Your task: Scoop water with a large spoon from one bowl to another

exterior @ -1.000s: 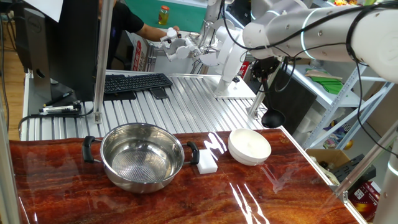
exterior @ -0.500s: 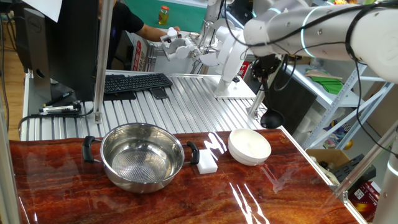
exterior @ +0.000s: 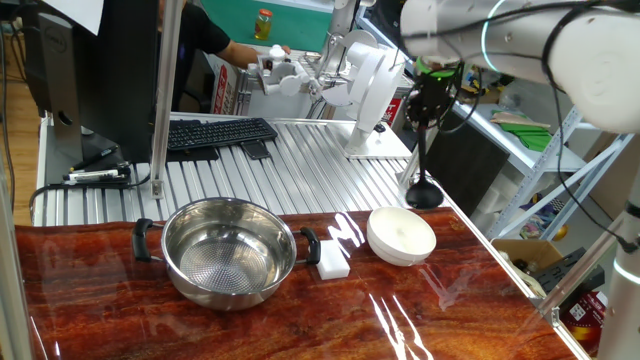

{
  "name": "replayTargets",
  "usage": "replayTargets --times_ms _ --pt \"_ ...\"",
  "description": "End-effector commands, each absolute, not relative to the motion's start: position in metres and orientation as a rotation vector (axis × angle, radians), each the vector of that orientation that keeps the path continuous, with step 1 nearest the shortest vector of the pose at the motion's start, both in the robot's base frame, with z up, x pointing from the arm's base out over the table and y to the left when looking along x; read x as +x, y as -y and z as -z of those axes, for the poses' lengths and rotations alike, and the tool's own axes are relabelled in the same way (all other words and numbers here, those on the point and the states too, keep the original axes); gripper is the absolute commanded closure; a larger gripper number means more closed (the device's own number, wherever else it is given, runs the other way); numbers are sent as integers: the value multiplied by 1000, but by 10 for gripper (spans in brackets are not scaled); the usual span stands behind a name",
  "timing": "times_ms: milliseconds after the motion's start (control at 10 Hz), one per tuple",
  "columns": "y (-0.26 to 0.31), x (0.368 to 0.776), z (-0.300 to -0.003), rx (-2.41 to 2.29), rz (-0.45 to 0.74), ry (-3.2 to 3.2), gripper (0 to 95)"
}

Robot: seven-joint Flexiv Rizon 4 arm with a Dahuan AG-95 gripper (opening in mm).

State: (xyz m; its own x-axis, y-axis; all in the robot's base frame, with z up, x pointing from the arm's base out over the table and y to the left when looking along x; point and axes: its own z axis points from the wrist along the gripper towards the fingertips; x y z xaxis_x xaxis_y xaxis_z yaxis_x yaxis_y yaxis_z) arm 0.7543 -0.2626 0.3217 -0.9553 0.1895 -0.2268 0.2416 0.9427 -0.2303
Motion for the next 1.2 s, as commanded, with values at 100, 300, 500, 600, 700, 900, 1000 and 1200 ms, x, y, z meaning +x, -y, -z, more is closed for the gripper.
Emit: replayTargets --times_ms 100,300,500,600,700,900,1000,1200 --pt "253 759 -321 404 197 -2947 950" --pt "248 761 -323 422 149 -2967 950" --pt "242 763 -327 444 128 -2983 950" --pt "239 763 -330 458 118 -2990 950" --pt "235 765 -332 483 99 -2995 950" --pt "228 767 -334 489 108 -2991 950" --pt "224 768 -335 501 115 -2991 950" --pt "214 771 -341 535 116 -2995 950"
